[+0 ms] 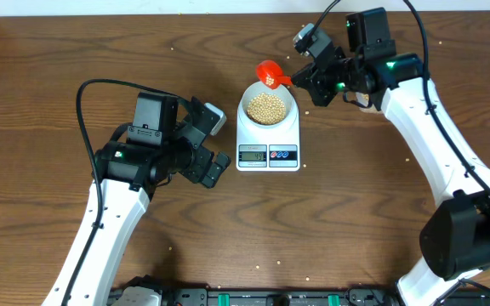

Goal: Scoop item into bowl and weigh 50g on scale

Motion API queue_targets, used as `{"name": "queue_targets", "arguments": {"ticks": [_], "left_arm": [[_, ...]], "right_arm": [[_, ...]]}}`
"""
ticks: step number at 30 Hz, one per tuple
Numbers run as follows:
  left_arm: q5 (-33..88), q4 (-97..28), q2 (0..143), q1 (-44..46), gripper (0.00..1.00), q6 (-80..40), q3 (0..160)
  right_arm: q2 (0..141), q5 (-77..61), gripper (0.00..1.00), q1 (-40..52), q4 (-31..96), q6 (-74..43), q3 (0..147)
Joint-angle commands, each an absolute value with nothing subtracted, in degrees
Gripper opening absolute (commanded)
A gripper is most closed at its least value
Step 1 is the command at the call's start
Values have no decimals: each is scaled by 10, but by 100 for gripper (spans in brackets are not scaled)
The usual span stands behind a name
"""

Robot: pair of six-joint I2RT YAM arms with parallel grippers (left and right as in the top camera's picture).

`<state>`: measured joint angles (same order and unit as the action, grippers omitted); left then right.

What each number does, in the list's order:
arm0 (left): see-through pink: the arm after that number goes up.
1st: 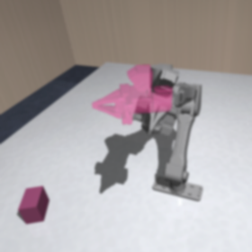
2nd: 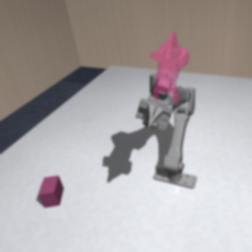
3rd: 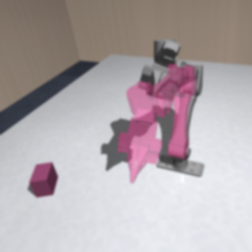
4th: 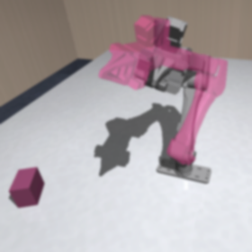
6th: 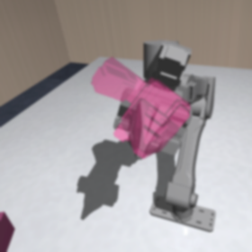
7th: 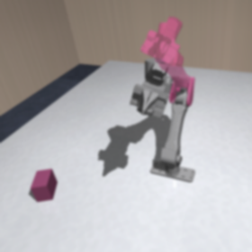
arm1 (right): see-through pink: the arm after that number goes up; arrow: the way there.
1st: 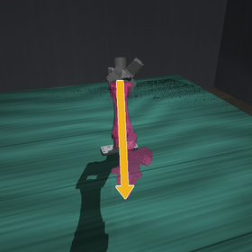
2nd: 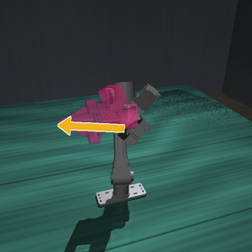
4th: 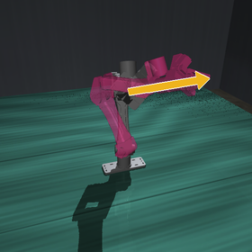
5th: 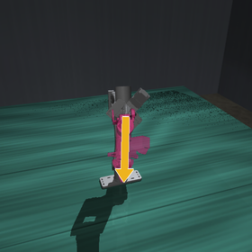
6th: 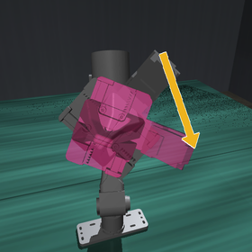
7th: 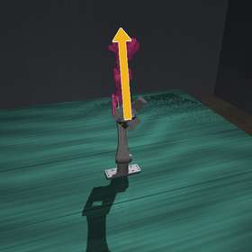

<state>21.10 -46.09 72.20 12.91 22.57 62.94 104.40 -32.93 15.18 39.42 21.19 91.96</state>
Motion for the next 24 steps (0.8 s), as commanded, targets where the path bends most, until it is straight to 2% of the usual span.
{"name": "queue_targets", "arguments": {"ticks": [1,17,24], "left_arm": [[218,-462,718,131,99,233,641],[218,-462,718,131,99,233,641],[218,-462,718,131,99,233,641]], "right_arm": [[1026,-378,1,139,395,199,925],[1026,-456,1,51,399,150,925],[1026,-456,1,50,403,150,925]]}}
